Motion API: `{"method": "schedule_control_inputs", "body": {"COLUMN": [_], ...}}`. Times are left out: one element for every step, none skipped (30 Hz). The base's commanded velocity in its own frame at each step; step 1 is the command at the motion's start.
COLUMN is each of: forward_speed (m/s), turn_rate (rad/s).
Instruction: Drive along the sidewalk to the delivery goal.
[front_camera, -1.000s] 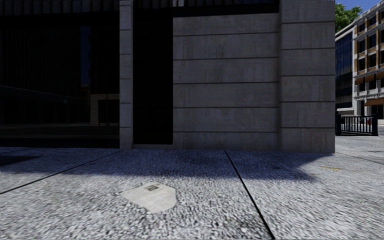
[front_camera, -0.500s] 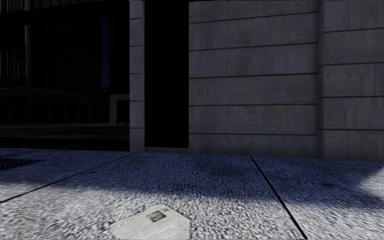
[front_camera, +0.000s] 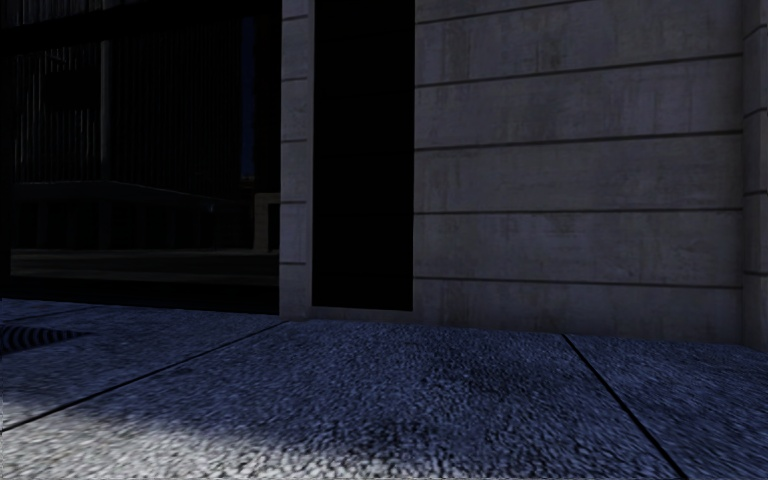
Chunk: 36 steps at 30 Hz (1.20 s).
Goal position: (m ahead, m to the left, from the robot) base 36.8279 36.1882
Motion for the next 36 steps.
{"method": "schedule_control_inputs", "body": {"forward_speed": [1.27, 1.27, 1.27, 1.27, 1.27, 1.27, 1.27, 1.27, 1.27, 1.27, 1.27, 1.27, 1.27, 1.27, 1.27, 1.27, 1.27, 1.27, 1.27, 1.27, 1.27, 1.27, 1.27, 1.27, 1.27, 1.27, 1.27, 1.27, 1.27, 1.27, 1.27, 1.27, 1.27, 1.27, 1.27, 1.27], "turn_rate": [0.55, 0.56, 0.57, 0.57, 0.57, 0.59, 0.59, 0.59, 0.59, 0.59, 0.59, 0.59, 0.59, 0.59, 0.59, 0.59, 0.59, 0.59, 0.59, 0.59, 0.59, 0.59, 0.59, 0.59, 0.59, 0.59, 0.59, 0.59, 0.59, 0.59, 0.59, 0.59, 0.59, 0.59, 0.59, 0.59]}}
